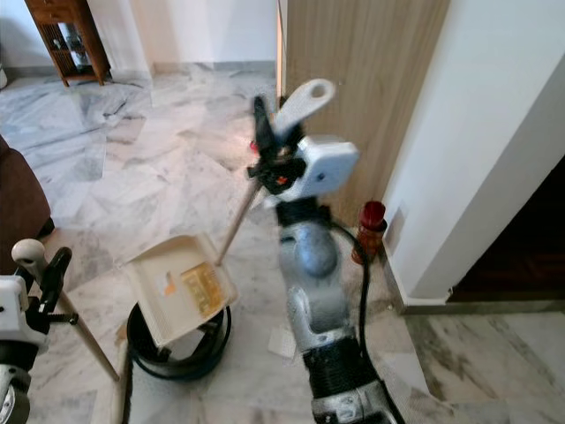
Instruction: Sweep floor
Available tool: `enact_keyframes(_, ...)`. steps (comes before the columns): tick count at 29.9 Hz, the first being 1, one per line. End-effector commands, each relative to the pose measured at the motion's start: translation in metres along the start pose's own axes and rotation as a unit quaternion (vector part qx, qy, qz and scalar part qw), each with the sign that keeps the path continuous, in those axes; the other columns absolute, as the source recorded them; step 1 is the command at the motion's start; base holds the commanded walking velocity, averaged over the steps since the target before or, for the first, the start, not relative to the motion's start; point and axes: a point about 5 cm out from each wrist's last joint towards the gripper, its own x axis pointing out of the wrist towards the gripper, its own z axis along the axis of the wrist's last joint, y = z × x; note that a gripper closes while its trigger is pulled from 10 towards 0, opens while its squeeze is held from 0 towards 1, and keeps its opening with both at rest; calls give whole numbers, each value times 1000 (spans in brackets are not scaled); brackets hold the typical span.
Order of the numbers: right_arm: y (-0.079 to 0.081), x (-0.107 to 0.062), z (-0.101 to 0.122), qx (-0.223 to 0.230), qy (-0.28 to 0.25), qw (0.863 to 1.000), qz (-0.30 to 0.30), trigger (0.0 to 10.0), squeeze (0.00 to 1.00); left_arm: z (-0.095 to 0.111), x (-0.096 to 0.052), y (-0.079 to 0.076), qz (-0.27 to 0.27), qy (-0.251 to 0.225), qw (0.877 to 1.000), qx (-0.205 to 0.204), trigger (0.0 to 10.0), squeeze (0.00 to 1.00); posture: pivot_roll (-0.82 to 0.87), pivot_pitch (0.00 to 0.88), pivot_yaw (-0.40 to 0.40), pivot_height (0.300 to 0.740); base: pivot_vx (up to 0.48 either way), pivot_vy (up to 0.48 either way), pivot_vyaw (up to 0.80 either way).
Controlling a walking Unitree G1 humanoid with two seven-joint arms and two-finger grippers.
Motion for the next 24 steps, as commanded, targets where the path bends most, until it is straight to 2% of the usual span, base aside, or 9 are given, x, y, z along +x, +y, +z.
enact_keyframes(1,21,8,22,26,-64,997,23,10000,0,5,2,2,-1,-17,1000,10,10000,0,191,42,14,740,0,0,0)
enact_keyframes(6,37,4,30,24,-86,994,56,10000,0,5,2,1,-3,-19,1000,10,10000,0,192,44,12,740,0,0,0)
enact_keyframes(13,45,2,38,18,-102,993,59,10000,0,6,2,0,-5,-20,1000,11,10000,0,196,46,13,740,0,0,0)
enact_keyframes(21,54,-2,48,-37,-141,987,73,10000,0,6,3,0,-7,-21,1000,12,10000,0,196,50,13,740,0,0,0)
enact_keyframes(24,57,-3,49,-43,-145,985,82,10000,0,6,4,-1,-8,-22,1000,12,10000,0,193,53,14,740,0,0,0)
